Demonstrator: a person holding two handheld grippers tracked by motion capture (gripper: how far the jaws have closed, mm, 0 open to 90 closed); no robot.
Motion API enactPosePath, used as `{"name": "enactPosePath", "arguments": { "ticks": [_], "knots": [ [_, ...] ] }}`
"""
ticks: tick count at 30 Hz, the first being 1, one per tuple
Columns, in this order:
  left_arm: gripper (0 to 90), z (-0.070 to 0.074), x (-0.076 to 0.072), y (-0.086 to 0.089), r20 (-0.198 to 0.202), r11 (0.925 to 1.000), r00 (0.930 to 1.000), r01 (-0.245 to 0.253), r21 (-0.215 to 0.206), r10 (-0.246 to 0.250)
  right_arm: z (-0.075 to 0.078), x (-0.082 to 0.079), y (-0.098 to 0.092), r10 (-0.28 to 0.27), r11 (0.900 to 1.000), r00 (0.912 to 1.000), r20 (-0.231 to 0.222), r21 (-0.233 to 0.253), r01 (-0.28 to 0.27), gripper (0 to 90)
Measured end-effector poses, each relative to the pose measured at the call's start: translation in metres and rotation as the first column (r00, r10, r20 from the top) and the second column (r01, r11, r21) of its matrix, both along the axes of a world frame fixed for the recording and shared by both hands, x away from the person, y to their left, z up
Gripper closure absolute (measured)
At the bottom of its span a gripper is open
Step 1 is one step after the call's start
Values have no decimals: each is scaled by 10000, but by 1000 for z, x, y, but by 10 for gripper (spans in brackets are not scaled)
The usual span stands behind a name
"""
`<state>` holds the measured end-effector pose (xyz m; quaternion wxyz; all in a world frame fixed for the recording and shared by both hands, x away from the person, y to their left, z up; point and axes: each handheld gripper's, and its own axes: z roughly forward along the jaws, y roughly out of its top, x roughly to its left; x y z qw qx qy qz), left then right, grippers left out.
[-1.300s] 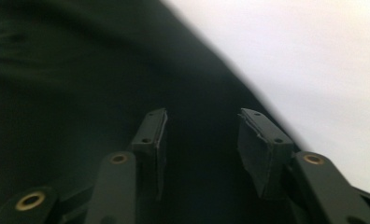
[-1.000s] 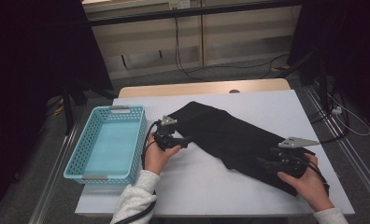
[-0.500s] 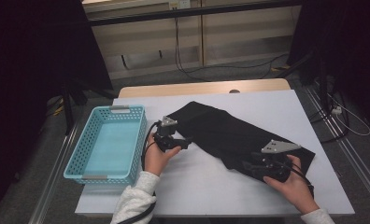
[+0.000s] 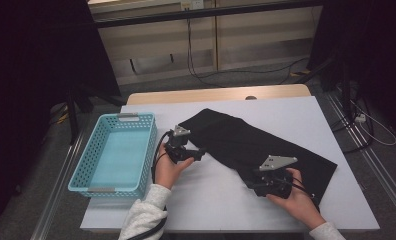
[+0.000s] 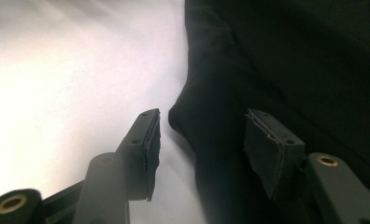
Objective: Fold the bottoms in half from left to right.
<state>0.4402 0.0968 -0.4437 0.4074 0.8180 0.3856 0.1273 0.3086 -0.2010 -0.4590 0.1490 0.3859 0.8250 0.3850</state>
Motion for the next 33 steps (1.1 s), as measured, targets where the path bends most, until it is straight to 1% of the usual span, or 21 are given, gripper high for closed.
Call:
{"name": "enactPosePath", "arguments": {
  "ticks": [2,3,4,6,7,9,11,12,13,14,15,18,19,20,22,23,25,27,30,32,33],
  "knots": [
    [172,0,1,1,35,10000,10000,-66,44,66,-3,3,1,2,10000,9999,-153,-65,-3,380],
    [171,0,1,1,54,10000,9999,-92,15,92,-4,3,3,73,9999,10000,-15,-69,-73,371],
    [171,1,1,2,7,10000,10000,-58,23,58,-4,3,4,97,9998,9999,24,-165,-97,365],
    [171,0,1,2,37,9999,9999,-101,24,101,-4,4,8,112,9991,9999,116,-418,-107,365],
    [171,0,1,2,47,9999,9999,-99,19,99,-4,4,10,44,9990,9999,140,-447,-37,364],
    [171,0,1,1,19,10000,10000,-96,19,96,-4,4,14,-75,9978,9996,261,-656,92,382],
    [171,-1,1,2,39,9999,9999,-108,13,108,-4,5,15,-201,9972,9994,287,-713,221,393],
    [171,0,1,2,33,9999,9999,-112,17,112,-4,5,16,-285,9970,9991,305,-717,306,411],
    [171,0,1,2,59,9999,9999,-113,32,113,-4,5,16,-318,9967,9989,332,-742,342,468],
    [171,0,1,2,13,9999,9999,-145,-26,146,-3,5,16,-332,9961,9987,389,-804,363,583],
    [171,0,1,2,54,9999,9999,-146,-1,146,-2,5,15,-385,9955,9982,456,-847,423,647],
    [171,0,1,3,13,9998,9998,-176,-48,176,-2,7,9,-497,9962,9981,360,-694,521,753],
    [171,1,2,4,21,9999,9999,-153,13,153,-1,7,7,-462,9966,9985,307,-663,482,767],
    [171,1,2,4,14,9999,9999,-156,-2,156,-1,7,6,-411,9975,9988,265,-559,425,787],
    [171,0,2,4,-3,9998,9998,-187,-85,187,0,7,3,-350,9980,9991,255,-513,363,829],
    [171,1,2,4,8,9998,9998,-177,-48,177,1,7,2,-374,9984,9990,264,-424,385,841],
    [171,1,2,5,6,9996,9997,-243,-112,243,2,6,0,-310,9988,9993,206,-367,317,850],
    [171,1,1,5,-15,9996,9996,-270,-126,270,3,5,-1,-297,9991,9992,259,-288,304,856],
    [170,2,1,6,-41,9995,9995,-310,-102,309,4,0,0,-87,9997,9998,166,-217,91,858],
    [168,2,2,8,-25,9988,9989,-461,-186,461,4,-3,0,52,9996,9998,197,-287,-46,859],
    [166,2,2,9,-79,9986,9987,-510,-143,509,5,-5,0,121,9995,9997,195,-296,-115,859]
  ]
}}
